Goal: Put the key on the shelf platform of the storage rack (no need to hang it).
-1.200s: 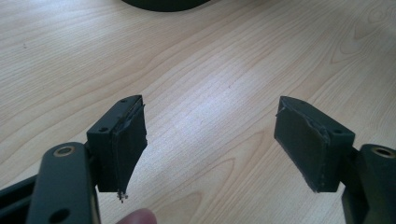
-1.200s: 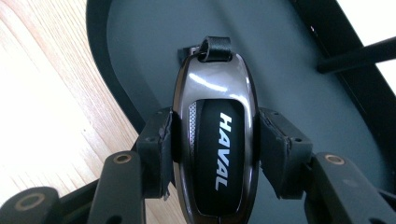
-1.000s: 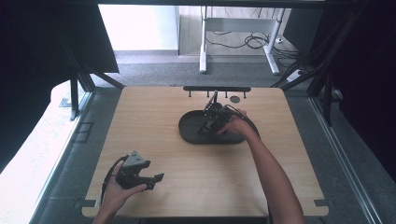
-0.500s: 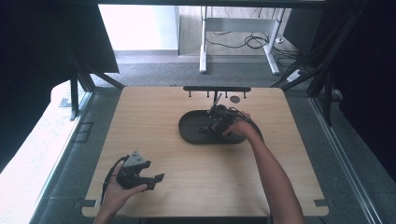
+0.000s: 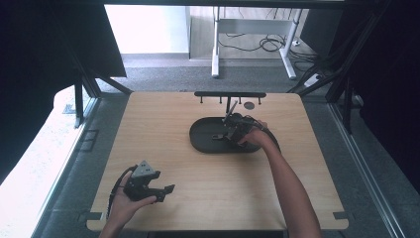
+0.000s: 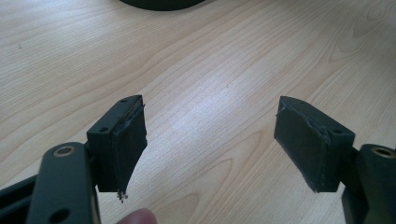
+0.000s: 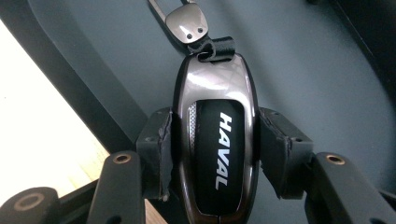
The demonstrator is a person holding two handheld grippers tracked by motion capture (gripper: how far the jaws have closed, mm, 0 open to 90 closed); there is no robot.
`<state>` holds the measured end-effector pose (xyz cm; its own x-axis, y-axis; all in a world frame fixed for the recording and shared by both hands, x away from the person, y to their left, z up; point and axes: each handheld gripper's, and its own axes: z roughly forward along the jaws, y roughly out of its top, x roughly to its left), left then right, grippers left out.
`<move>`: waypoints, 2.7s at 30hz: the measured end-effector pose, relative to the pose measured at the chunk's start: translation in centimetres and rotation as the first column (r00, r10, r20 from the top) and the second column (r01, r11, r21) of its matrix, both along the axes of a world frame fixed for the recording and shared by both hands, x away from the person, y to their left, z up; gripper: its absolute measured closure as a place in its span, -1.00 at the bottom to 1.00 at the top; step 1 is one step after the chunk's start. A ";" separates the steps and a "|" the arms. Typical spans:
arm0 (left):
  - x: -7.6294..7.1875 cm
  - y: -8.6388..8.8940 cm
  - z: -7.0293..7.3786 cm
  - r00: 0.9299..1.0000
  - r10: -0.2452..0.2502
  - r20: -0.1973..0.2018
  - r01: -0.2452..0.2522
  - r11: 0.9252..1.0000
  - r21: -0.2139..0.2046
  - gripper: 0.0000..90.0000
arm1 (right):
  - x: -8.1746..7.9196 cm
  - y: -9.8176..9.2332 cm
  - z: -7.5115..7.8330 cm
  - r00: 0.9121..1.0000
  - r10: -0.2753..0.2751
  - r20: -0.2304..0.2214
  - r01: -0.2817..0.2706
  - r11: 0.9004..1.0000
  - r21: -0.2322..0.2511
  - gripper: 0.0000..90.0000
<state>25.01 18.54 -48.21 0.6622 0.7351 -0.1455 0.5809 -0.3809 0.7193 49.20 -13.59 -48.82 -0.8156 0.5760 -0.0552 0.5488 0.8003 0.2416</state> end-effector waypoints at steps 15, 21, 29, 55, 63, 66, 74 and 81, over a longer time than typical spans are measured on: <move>0.0 0.1 0.0 1.000 -0.002 -0.001 0.002 1.000 0.002 -0.43 | 0.1 0.0 -0.7 1.000 -0.014 -0.012 0.014 0.999 -0.035 0.09; 0.0 0.1 0.0 1.000 -0.001 -0.001 0.001 1.000 0.001 -0.44 | 0.0 0.0 -0.7 1.000 -0.016 -0.005 0.016 0.999 -0.039 0.07; 0.0 0.0 0.0 1.000 -0.001 0.001 0.001 1.000 -0.001 -0.43 | -0.5 -0.3 0.7 0.999 -0.020 0.042 0.020 1.000 0.004 -0.07; -0.1 -0.9 -0.1 1.000 -0.019 -0.001 0.019 1.000 0.020 -0.44 | -7.7 -1.3 5.0 0.985 0.055 0.166 -0.082 0.984 0.159 -0.07; -0.2 -1.2 -0.2 1.000 -0.027 -0.001 0.027 0.999 0.029 -0.44 | -10.9 -3.2 4.8 0.984 0.041 0.173 -0.081 0.969 0.235 -0.04; -0.2 -1.3 -0.2 1.000 -0.025 -0.003 0.025 0.999 0.029 -0.43 | -12.3 -4.4 4.2 0.985 0.022 0.170 -0.068 0.961 0.269 -0.04; -0.3 -1.4 -0.2 1.000 -0.025 -0.002 0.025 0.999 0.033 -0.44 | -15.2 -7.8 2.8 0.983 -0.024 0.183 -0.038 0.943 0.330 -0.04; -0.4 -1.8 -0.3 0.999 -0.033 -0.007 0.034 0.999 0.041 -0.44 | -17.3 -10.2 0.8 0.982 -0.068 0.177 0.001 0.937 0.350 -0.04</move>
<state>24.62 16.72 -48.55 0.6858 0.7179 -0.1198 0.5715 -0.4292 0.6994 31.88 -23.74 -47.99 -0.7894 0.6138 0.0065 0.4942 0.6292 0.5999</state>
